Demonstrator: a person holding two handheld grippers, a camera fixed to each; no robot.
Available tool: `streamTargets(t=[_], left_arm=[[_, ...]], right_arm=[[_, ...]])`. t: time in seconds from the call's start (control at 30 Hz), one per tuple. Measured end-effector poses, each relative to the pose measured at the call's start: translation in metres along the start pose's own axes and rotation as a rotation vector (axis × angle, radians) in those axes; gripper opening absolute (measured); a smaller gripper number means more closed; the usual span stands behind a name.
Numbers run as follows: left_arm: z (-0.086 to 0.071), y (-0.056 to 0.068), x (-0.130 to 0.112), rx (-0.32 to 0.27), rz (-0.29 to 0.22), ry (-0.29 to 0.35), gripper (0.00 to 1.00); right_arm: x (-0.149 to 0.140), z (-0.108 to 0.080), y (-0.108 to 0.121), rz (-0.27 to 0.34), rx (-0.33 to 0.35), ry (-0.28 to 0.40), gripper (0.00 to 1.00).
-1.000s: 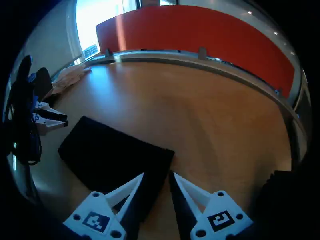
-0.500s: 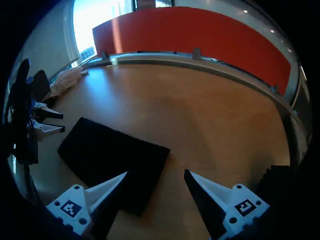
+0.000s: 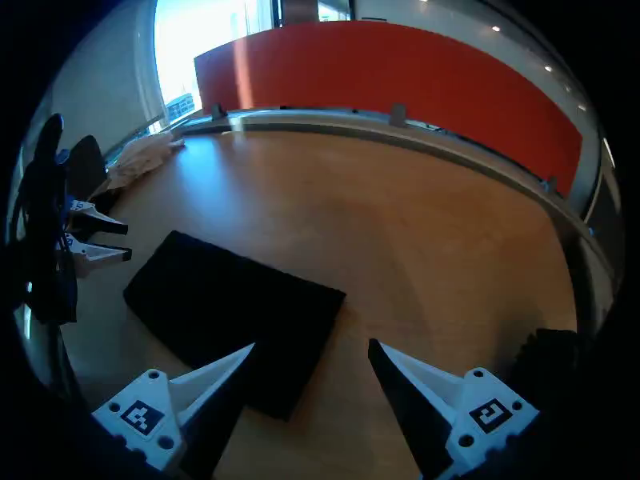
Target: Fold towel
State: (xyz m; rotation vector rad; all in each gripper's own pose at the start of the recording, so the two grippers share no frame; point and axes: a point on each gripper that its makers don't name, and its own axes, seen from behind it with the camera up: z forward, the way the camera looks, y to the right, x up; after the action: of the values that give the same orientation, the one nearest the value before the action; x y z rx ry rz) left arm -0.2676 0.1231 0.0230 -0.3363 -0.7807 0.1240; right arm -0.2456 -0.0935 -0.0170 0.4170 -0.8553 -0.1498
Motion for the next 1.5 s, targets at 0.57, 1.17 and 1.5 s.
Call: streamTargets(t=[0.57, 1.17, 1.5], left_arm=[[-0.027, 0.001, -0.034, 0.040, -0.047, -0.005, 0.84], [-0.052, -0.013, -0.058, 0.100, -0.121, 0.003, 0.84], [-0.073, -0.027, -0.079, 0.141, -0.173, 0.000, 0.84]], right_arm=[[-0.019, -0.025, -0.011, 0.017, -0.004, 0.015, 1.00], [-0.031, -0.028, -0.017, -0.055, 0.040, -0.001, 1.00], [-0.029, -0.023, -0.024, -0.096, 0.067, -0.009, 1.00]])
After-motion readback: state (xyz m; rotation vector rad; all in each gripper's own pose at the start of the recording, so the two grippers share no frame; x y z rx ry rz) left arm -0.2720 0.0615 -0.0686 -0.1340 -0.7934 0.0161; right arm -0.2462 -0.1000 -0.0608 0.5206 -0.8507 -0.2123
